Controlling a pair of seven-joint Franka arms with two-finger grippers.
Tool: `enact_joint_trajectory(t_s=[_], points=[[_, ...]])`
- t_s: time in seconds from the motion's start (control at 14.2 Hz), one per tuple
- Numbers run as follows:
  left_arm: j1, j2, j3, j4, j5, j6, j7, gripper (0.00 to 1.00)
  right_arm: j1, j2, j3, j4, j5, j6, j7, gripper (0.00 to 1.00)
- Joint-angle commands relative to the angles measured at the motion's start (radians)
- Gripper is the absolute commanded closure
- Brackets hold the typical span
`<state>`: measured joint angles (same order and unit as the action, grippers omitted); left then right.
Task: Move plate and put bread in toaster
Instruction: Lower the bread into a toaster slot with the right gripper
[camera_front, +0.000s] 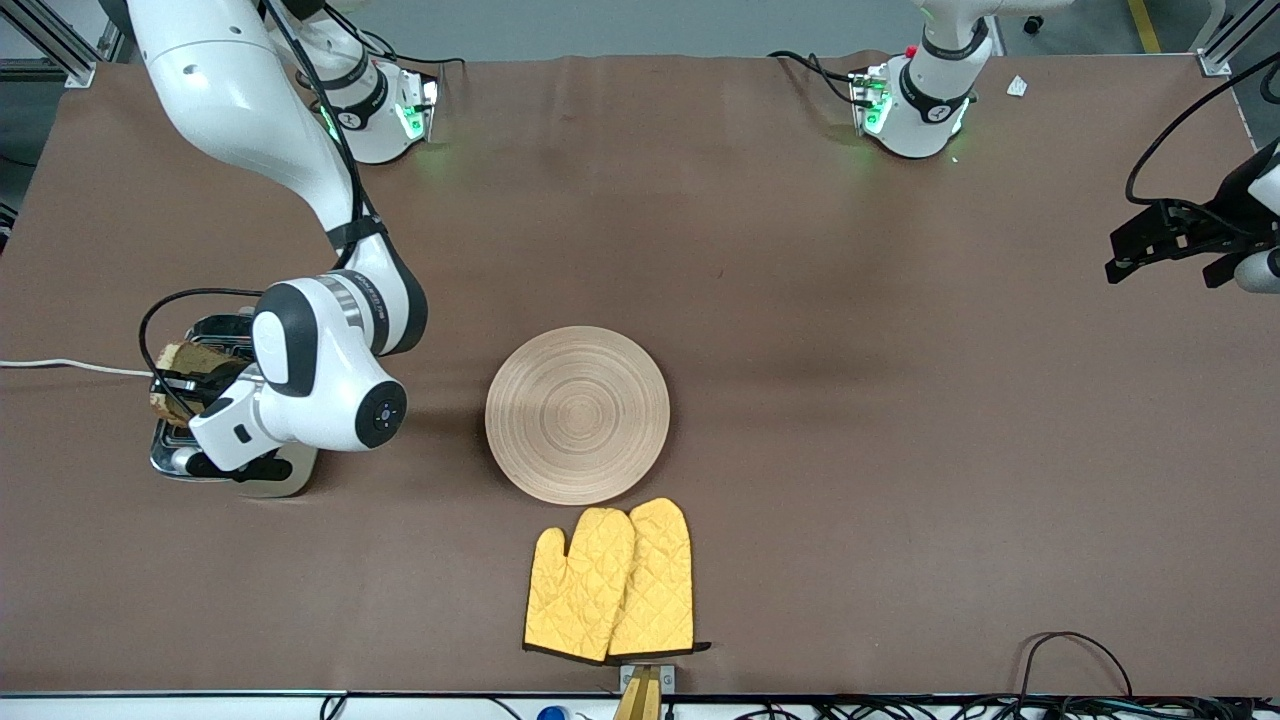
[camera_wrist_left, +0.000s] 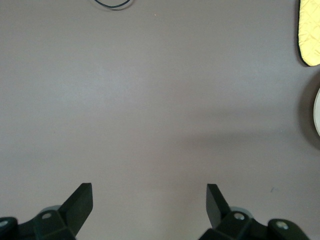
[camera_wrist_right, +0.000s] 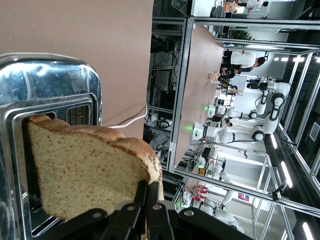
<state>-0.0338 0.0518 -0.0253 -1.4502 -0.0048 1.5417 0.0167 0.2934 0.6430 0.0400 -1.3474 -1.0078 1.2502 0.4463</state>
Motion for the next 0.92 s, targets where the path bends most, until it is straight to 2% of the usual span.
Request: enact_joint_trajectory(t_s=[0.0,0.49,0.85], points=[[0.000,-0.012,-0.001,-0.004,-0.006,0.005,-0.007,0.00,-0.011,0.023,0.012,0.030,0.000,-0.012,0.011,1.00],[-0.003,-0.016,-0.019,-0.009,-0.009,0.008,-0.076,0.00,0.004,0.035,0.012,0.022,0.087,-0.009,0.093,1.00],[0.000,-0.016,-0.025,-0.006,-0.009,0.009,-0.064,0.00,0.001,0.064,0.012,0.019,0.097,0.037,0.114,0.98]])
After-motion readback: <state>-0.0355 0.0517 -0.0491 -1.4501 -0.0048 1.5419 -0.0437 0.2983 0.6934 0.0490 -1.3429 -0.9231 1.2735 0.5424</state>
